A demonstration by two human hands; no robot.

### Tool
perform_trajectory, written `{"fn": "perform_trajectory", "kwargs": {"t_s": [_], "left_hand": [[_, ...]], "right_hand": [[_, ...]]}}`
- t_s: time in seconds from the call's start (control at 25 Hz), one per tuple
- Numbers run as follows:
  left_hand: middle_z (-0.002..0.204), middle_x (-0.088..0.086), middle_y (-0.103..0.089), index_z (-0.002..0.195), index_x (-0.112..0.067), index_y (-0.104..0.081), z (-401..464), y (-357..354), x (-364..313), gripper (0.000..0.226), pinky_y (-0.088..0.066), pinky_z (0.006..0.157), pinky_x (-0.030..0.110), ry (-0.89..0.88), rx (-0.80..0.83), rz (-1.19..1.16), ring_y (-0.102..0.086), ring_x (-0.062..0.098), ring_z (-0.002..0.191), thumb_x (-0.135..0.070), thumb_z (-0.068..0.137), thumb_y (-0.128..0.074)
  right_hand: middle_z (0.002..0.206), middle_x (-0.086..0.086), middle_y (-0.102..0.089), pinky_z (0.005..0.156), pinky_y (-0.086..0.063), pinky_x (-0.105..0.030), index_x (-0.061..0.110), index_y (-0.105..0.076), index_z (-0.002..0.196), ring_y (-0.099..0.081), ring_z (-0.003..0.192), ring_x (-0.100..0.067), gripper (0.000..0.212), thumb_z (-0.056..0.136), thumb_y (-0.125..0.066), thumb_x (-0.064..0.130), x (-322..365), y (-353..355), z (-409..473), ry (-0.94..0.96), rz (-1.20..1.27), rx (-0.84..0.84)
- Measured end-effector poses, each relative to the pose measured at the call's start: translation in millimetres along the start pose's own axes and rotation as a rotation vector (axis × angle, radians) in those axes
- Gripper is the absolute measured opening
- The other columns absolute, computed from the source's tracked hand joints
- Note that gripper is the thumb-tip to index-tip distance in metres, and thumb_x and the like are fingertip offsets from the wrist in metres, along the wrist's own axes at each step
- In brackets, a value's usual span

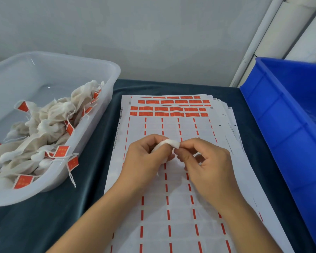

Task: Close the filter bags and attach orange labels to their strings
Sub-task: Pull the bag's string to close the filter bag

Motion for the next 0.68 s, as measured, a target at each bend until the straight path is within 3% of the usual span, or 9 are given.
{"fn": "perform_trajectory", "kwargs": {"t_s": [0.12,0.2,0.32,0.48,0.68], "left_hand": [[0.08,0.0,-0.076,0.081,-0.029,-0.077,1,0,0,0.014,-0.057,0.066,0.02,-0.015,0.014,0.049,-0.071,0.014,0.075,-0.031,0.093,-0.07],[0.08,0.0,-0.075,0.081,-0.029,-0.077,1,-1,1,0.015,-0.063,0.069,0.026,-0.016,0.041,0.081,-0.073,0.016,0.08,-0.031,0.094,-0.069],[0.082,0.003,-0.074,0.082,-0.029,-0.077,1,-3,3,0.016,-0.063,0.08,0.039,-0.024,0.096,0.079,-0.072,0.028,0.087,-0.036,0.095,-0.07],[0.084,0.007,-0.071,0.081,-0.021,-0.077,0,-8,7,0.024,-0.055,0.09,0.046,0.044,0.17,-0.152,-0.065,0.023,0.086,-0.044,0.081,-0.073],[0.082,0.008,-0.07,0.079,-0.018,-0.078,1,-10,10,0.024,-0.048,0.089,0.042,0.047,0.193,-0.23,-0.062,0.023,0.086,-0.042,0.078,-0.074]], "right_hand": [[0.107,0.021,-0.069,0.077,-0.056,-0.012,0.028,-0.072,0.115,-0.066,0.103,-0.004,0.025,0.094,-0.071,0.041,2,2,0,0.054,0.016,-0.028],[0.107,0.012,-0.07,0.079,-0.057,-0.016,0.022,-0.075,0.111,-0.067,0.103,-0.009,0.02,0.095,-0.071,0.033,4,5,0,0.104,-0.009,-0.063],[0.098,0.019,-0.072,0.077,-0.056,-0.014,0.027,-0.075,0.099,-0.069,0.098,-0.007,0.007,0.095,-0.07,0.029,1,6,1,0.015,0.068,-0.095],[0.091,0.017,-0.074,0.075,-0.059,-0.017,0.027,-0.073,0.096,-0.072,0.093,-0.009,0.012,0.094,-0.074,0.015,-2,4,0,-0.146,0.276,-0.096],[0.098,0.013,-0.073,0.086,-0.054,-0.013,0.015,-0.073,0.102,-0.07,0.096,-0.005,0.006,0.096,-0.071,0.015,5,8,-3,0.094,0.035,-0.148]]}}
Point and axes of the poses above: each hand's wrist, its own z-axis towards the middle knuckle, its own y-axis out of the back of the hand, x = y × z, the point moved 3 cm from there along z, towards the middle knuckle
